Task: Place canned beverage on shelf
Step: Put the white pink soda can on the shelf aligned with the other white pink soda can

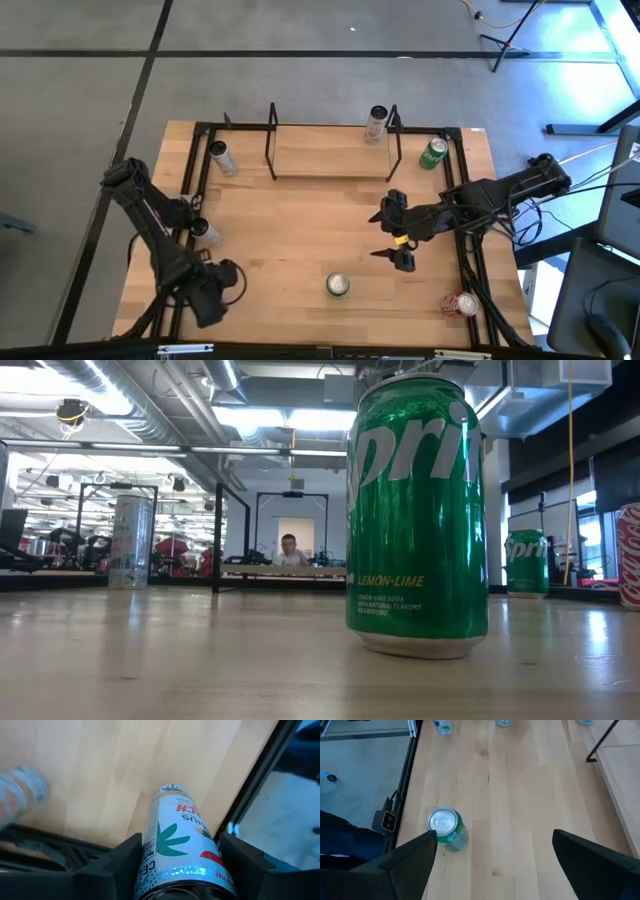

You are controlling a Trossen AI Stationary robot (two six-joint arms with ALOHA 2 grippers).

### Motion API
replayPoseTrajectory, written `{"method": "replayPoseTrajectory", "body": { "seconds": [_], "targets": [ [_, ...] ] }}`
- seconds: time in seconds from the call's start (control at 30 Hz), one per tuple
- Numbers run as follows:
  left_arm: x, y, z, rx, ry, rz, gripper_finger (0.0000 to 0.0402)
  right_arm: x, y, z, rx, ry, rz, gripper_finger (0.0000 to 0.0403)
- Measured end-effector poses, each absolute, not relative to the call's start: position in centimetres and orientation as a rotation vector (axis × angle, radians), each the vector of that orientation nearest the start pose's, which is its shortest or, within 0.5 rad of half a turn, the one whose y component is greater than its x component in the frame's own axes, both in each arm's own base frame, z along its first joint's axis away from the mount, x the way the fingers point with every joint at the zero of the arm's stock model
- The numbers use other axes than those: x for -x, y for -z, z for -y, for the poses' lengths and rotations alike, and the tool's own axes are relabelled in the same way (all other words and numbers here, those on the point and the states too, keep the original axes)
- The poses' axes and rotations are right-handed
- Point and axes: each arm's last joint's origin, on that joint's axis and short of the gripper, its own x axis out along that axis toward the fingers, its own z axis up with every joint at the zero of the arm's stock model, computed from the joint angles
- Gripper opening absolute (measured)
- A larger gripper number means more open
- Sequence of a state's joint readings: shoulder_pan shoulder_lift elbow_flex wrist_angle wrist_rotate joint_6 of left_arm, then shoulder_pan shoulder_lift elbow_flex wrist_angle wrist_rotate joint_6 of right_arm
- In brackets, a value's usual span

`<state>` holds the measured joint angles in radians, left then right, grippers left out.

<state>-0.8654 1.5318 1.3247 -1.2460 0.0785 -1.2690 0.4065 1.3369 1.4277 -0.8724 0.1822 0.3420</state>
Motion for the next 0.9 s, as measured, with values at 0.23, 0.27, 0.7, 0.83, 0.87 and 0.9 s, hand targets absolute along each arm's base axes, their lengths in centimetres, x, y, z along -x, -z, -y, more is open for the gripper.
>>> {"method": "replayPoseTrajectory", "body": {
  "seconds": [0.23, 0.27, 0.7, 0.83, 0.87, 0.9],
  "targets": [
    [-21.6, -30.7, 17.9, 0.423, -0.170, -1.410, 0.0218, -23.4, -37.3, -10.9, -0.042, -0.064, -0.804, 0.0381],
    [-22.0, -30.9, 17.3, 0.417, -0.168, -1.398, 0.0219, -23.2, -37.2, -11.1, -0.026, -0.056, -0.810, 0.0381],
    [-29.9, -32.0, 11.3, 0.176, -0.099, -1.367, 0.0219, -21.8, -32.8, -12.6, 0.053, 0.015, -0.928, 0.0381],
    [-33.1, -32.0, 10.0, 0.115, -0.067, -1.360, 0.0219, -21.7, -30.5, -12.7, -0.003, -0.009, -0.949, 0.0381],
    [-33.9, -31.9, 9.7, 0.101, -0.059, -1.357, 0.0219, -21.7, -30.1, -12.6, -0.019, -0.015, -0.939, 0.0381],
    [-34.6, -31.8, 9.3, 0.089, -0.055, -1.357, 0.0219, -21.6, -29.7, -12.6, -0.037, -0.016, -0.929, 0.0381]
  ]
}}
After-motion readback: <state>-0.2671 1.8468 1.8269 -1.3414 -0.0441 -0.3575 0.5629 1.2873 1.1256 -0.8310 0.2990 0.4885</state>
